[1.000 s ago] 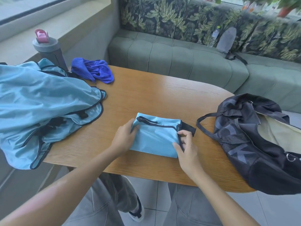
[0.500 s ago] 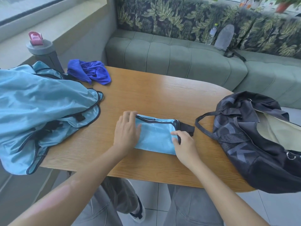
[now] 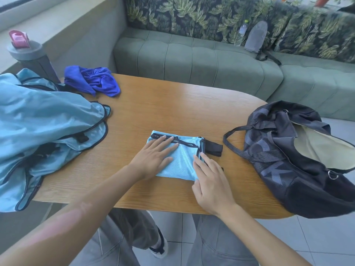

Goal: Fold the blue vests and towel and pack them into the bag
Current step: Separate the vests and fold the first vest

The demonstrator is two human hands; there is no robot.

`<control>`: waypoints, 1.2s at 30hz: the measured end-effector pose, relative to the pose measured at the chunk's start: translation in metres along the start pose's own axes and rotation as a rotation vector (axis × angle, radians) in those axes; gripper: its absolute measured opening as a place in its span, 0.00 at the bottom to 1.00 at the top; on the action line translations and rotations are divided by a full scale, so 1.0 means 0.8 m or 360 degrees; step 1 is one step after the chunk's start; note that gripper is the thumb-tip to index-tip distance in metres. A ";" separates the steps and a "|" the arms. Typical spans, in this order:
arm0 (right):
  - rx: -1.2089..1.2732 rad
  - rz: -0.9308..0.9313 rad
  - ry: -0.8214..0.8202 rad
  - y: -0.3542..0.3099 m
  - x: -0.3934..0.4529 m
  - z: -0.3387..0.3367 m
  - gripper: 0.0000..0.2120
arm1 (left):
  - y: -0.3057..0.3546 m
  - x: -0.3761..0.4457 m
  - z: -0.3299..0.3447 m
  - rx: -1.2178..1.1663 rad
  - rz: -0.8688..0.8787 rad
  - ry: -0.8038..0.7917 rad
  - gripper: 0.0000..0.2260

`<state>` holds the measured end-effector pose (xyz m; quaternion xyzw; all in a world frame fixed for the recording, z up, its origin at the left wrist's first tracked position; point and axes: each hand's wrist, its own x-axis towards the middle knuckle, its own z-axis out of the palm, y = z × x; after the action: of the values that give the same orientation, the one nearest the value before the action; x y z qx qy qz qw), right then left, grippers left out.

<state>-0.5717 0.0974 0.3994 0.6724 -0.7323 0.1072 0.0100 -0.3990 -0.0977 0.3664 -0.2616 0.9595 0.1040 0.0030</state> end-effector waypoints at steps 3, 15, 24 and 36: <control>-0.0095 -0.0107 0.0051 0.010 -0.010 0.004 0.26 | 0.000 0.001 0.003 0.0020 -0.0063 0.0002 0.30; -0.0780 -0.0068 -0.0029 0.018 0.021 0.027 0.25 | -0.001 0.001 0.007 0.0080 -0.0193 -0.0023 0.28; -0.0868 -0.0283 0.0130 0.052 0.017 0.023 0.20 | 0.000 0.001 0.006 0.0106 -0.0190 -0.0045 0.29; -0.0625 -0.0233 0.0377 0.060 0.048 0.037 0.17 | 0.002 0.001 0.003 0.0095 -0.0212 -0.0046 0.31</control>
<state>-0.6185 0.0582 0.3696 0.6916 -0.6821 0.0400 0.2342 -0.4005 -0.0961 0.3640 -0.3230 0.9426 0.0788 0.0315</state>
